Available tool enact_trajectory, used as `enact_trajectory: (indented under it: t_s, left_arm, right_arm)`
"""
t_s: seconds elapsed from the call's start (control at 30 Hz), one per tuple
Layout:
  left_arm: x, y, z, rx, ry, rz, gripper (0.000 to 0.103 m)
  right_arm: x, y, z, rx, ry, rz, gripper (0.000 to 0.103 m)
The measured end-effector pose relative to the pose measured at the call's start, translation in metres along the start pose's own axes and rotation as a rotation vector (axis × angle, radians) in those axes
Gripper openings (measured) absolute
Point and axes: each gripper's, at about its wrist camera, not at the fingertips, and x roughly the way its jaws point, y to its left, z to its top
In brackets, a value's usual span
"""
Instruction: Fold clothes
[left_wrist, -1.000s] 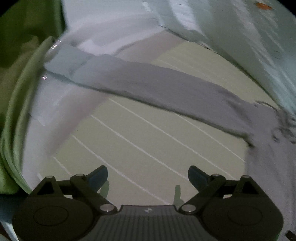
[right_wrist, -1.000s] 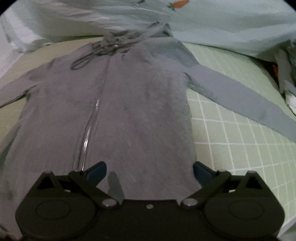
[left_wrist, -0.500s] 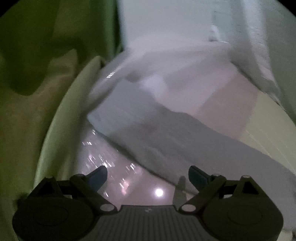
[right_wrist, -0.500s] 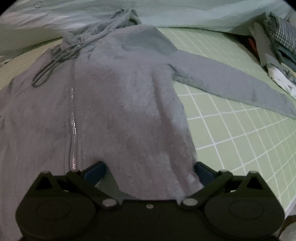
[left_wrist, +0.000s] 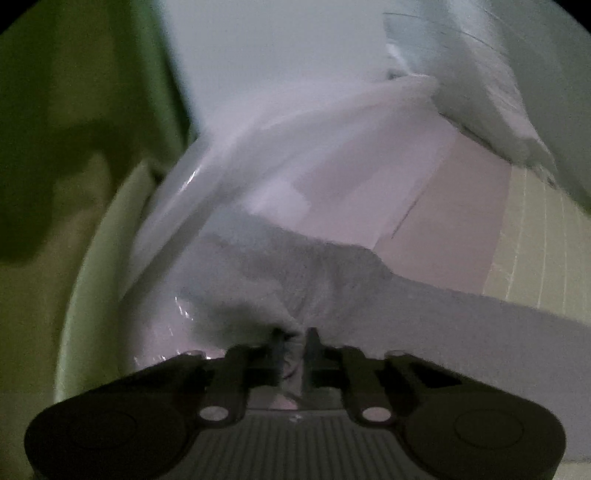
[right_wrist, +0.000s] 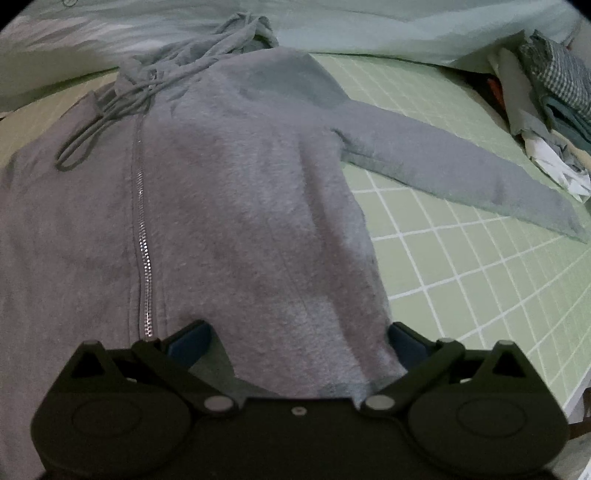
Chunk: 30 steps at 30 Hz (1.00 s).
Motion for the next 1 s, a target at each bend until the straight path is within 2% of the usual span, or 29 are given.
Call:
enact_trajectory:
  t_s: [0.2, 0.37, 0.53, 0.7, 0.8, 0.87, 0.9, 1.0]
  left_arm:
    - [-0.039, -0.024, 0.007, 0.046, -0.080, -0.109, 0.010]
    - [-0.091, -0.077, 0.000, 0.144, -0.164, -0.234, 0.010]
    - [-0.143, -0.158, -0.034, 0.245, -0.171, -0.417, 0.010]
    - [-0.204, -0.248, -0.095, 0.370, -0.156, -0.649, 0.011]
    - [-0.229, -0.294, -0.142, 0.475, -0.108, -0.740, 0.032]
    - [-0.238, -0.319, -0.171, 0.564, -0.078, -0.729, 0.065]
    - [-0.240, -0.325, -0.182, 0.598, -0.069, -0.708, 0.070]
    - [-0.235, -0.325, -0.201, 0.629, -0.025, -0.644, 0.074]
  right_arm:
    - [-0.007, -0.008, -0.004, 0.040, -0.042, 0.037, 0.100]
    - [-0.023, -0.034, -0.010, 0.143, -0.128, 0.081, 0.100]
    - [-0.037, -0.076, -0.018, 0.235, -0.186, 0.102, 0.100]
    - [-0.045, -0.125, -0.026, 0.289, -0.195, 0.097, 0.100]
    - [-0.046, -0.149, -0.028, 0.270, -0.192, 0.091, 0.100]
    - [-0.046, -0.159, -0.029, 0.245, -0.188, 0.087, 0.101]
    - [-0.046, -0.163, -0.029, 0.229, -0.190, 0.088, 0.101]
    - [-0.043, -0.170, -0.030, 0.177, -0.204, 0.092, 0.103]
